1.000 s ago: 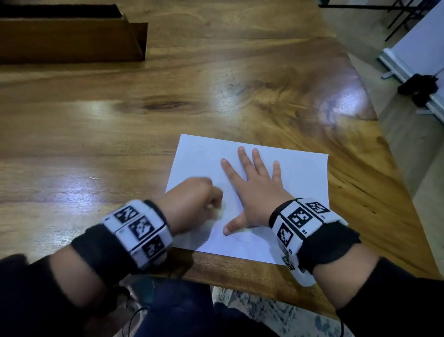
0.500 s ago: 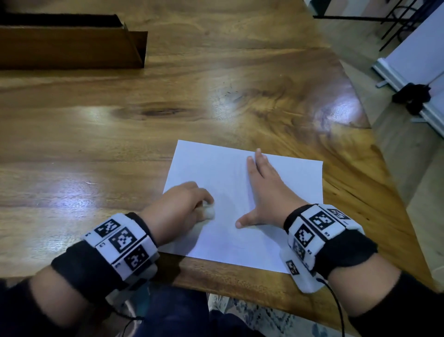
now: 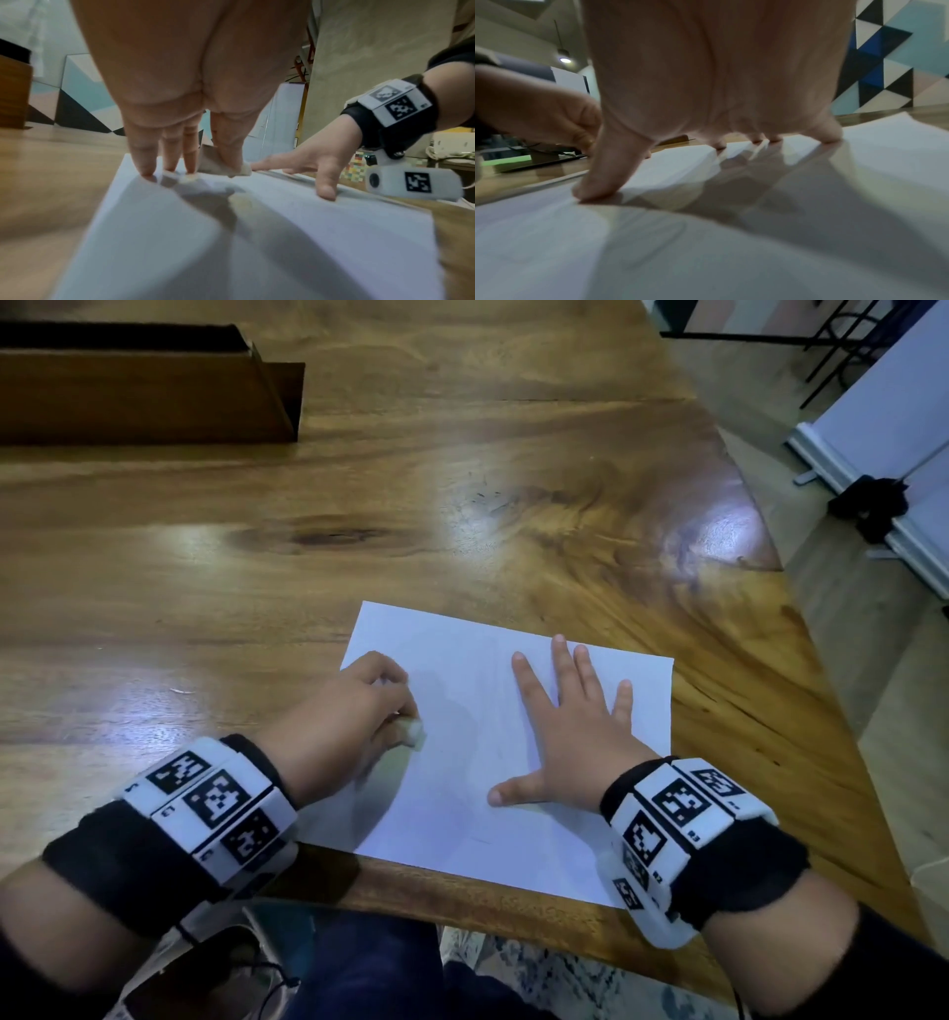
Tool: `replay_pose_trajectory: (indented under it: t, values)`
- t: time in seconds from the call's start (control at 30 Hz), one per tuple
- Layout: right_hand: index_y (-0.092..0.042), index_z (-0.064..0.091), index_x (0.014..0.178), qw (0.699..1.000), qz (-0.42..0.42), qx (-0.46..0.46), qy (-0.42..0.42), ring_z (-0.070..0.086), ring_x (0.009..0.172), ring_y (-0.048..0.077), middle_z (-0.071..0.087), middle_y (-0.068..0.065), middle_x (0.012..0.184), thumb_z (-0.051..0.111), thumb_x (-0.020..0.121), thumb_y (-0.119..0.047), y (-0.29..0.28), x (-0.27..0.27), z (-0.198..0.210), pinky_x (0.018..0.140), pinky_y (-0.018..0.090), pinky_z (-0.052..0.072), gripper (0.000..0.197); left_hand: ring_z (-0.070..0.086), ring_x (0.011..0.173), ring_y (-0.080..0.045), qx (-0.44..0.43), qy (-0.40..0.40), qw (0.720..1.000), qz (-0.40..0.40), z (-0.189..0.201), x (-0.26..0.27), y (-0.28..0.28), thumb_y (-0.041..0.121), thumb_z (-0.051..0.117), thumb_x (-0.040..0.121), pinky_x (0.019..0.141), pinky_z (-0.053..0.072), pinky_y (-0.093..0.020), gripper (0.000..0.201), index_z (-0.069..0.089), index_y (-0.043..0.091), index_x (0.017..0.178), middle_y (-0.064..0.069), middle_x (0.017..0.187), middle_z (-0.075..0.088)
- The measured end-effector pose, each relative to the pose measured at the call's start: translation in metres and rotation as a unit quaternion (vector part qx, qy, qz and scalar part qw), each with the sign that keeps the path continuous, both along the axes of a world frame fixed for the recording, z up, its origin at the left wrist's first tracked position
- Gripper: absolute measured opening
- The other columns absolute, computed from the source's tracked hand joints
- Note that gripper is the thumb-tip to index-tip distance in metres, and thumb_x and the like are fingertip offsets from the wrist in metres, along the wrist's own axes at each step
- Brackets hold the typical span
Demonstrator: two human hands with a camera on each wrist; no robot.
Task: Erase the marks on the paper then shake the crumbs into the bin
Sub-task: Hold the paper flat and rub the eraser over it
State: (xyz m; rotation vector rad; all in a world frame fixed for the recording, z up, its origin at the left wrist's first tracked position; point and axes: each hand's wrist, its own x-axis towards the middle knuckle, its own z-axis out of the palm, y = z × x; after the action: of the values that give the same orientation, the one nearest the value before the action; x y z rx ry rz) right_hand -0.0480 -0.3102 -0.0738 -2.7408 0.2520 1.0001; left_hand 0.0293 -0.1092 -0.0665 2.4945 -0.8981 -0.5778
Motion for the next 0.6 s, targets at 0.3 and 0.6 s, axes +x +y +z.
replay_pose_trajectory:
  t: [0.3,0.6]
  values:
    - [-0.038,-0.027,0.144,0.999,-0.020,-0.029,0.019,-0.025,0.142,0.031,-0.033,0.009,0.152,0.074,0.060,-0.069,0.009,0.015,0.008,0.108,0.069,0.003,0.135,0.047,0.074,-0.017,-0.002,-0.039,0.996,0.075,0.008,0.046,-0.082,0.020,0.064,0.079,0.065,0.031,-0.021,0.018,0.063,0.013,0.096,-0.003,0.076,0.057]
    - [-0.038,-0.026,0.145,0.999,-0.027,-0.028,0.020,-0.026,0.142,0.032,-0.033,0.009,0.152,0.076,0.058,-0.067,0.009,0.017,0.007,0.106,0.070,0.001,0.137,0.057,0.068,-0.018,0.066,0.078,0.993,-0.055,0.011,0.038,-0.062,0.018,0.073,0.070,0.054,0.038,-0.016,0.008,0.068,0.015,0.074,-0.002,0.069,0.065]
